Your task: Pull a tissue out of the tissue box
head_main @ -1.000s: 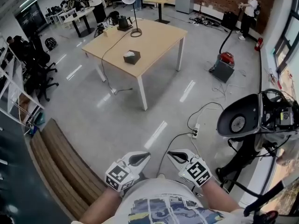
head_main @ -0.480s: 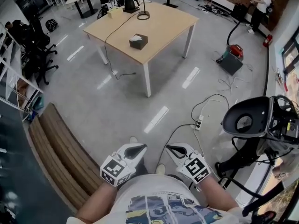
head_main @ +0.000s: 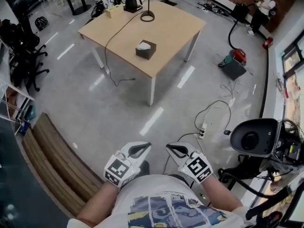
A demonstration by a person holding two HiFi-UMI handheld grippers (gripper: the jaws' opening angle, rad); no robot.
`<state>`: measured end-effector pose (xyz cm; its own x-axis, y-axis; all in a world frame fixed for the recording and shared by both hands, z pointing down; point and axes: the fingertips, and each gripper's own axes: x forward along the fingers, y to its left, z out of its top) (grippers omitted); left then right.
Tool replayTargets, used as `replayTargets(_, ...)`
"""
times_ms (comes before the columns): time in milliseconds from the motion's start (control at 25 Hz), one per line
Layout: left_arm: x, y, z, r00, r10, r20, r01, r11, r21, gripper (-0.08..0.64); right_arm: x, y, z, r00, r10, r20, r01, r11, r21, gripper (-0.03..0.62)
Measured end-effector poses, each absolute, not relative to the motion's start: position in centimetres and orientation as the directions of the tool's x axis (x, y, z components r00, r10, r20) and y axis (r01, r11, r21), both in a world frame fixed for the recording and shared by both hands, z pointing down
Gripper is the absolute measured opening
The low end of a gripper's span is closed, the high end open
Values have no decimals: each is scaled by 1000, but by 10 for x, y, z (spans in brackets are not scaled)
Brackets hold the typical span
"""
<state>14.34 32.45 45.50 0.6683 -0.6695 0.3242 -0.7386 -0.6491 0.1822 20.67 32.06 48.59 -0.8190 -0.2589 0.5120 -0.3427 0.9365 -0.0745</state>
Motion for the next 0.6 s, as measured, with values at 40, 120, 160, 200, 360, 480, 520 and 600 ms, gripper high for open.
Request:
replayTargets(40, 132, 317, 456, 674, -662, 327, -732, -657, 179, 6, 193, 312, 485, -818, -261, 513, -344, 936, -73, 5)
replayTargets(120, 108, 304, 458, 686, -646, 336, -718, -676, 167, 6, 166, 297, 482, -818, -263, 511, -347, 935, -75, 5)
replayTargets(160, 97, 298, 458, 691, -639, 337, -711, -684, 161, 6, 152, 291, 480, -820, -263, 508, -345, 936, -74, 5)
replayTargets(200, 86, 292, 459, 695, -636, 337, -707, -690, 157, 6, 139, 284, 478, -821, -262, 507, -342, 937, -70, 5)
replayTargets(360, 51, 269, 459, 694, -641, 328, -710, -684, 167, 6, 101, 264, 474, -818, -257, 515, -331, 942, -55, 5)
replayTargets(480, 37, 255, 457, 685, -657, 315, -724, -664, 189, 6, 88, 248, 472, -816, -250, 521, -322, 945, -50, 5)
replayTargets(520, 33, 249, 458, 681, -662, 313, -728, -656, 199, 6, 85, 240, 472, -816, -250, 522, -322, 946, -49, 5)
replayTargets(600, 26, 239, 462, 679, -662, 316, -731, -646, 218, 6, 78, 226, 472, -817, -250, 520, -323, 945, -53, 5)
